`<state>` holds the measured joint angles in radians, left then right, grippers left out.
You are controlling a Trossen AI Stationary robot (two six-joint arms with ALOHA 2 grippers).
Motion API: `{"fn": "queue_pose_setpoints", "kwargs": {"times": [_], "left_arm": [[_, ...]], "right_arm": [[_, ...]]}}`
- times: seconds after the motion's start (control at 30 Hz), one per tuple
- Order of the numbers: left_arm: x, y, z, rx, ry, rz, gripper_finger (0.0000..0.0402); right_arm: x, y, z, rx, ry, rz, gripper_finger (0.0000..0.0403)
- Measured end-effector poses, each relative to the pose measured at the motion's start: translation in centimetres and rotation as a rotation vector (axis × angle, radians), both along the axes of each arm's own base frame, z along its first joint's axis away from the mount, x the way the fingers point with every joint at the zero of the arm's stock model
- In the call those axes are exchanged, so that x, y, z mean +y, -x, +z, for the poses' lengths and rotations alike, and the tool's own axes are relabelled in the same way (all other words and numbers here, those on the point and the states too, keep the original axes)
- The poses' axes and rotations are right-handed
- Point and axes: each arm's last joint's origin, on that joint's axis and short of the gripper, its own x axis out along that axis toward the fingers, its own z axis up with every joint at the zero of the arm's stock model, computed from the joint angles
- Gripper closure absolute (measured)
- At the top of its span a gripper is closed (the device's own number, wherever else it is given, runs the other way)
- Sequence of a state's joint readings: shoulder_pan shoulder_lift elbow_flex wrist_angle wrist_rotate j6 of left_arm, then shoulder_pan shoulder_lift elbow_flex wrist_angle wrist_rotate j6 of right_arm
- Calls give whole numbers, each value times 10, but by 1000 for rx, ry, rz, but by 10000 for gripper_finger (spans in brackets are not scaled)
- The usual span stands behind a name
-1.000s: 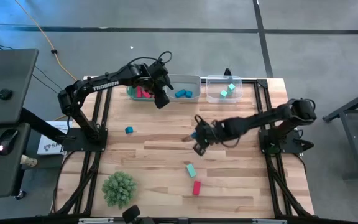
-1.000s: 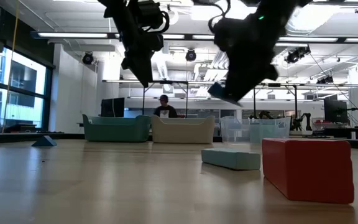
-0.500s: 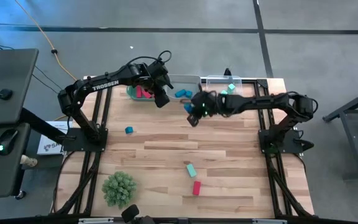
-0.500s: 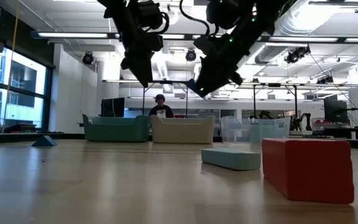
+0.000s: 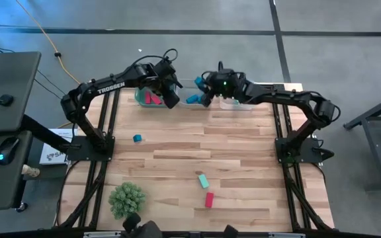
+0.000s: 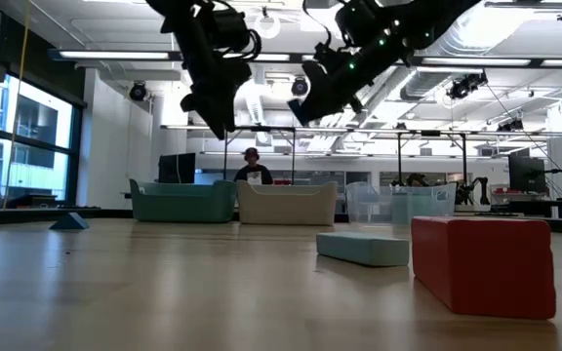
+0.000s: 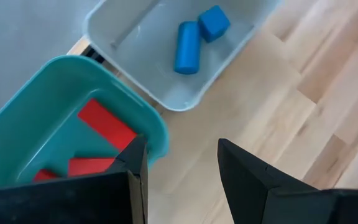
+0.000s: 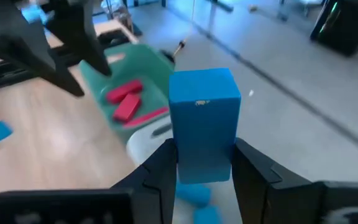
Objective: Sort & place blocks by color
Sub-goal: Put the blue block into the gray bin
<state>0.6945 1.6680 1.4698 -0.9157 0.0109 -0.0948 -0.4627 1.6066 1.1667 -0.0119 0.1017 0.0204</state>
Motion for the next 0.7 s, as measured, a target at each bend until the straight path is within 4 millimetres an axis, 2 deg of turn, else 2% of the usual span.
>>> {"fn": "queue_pose_setpoints", "kwargs": {"times": [0.17, 0.37, 0.57, 0.7], "left_arm": [[7, 6, 0, -13, 16, 70, 284], [10, 9, 0, -24, 29, 116, 284], [10, 9, 0, -24, 29, 116, 284], [10, 9, 0, -25, 30, 119, 284]], "right_arm": [[-19, 0, 31, -14, 129, 4, 301], [-42, -7, 44, 66, 151, -9, 301], [-58, -18, 28, 209, 54, -10, 300], [-61, -24, 12, 283, -11, 13, 300]]}}
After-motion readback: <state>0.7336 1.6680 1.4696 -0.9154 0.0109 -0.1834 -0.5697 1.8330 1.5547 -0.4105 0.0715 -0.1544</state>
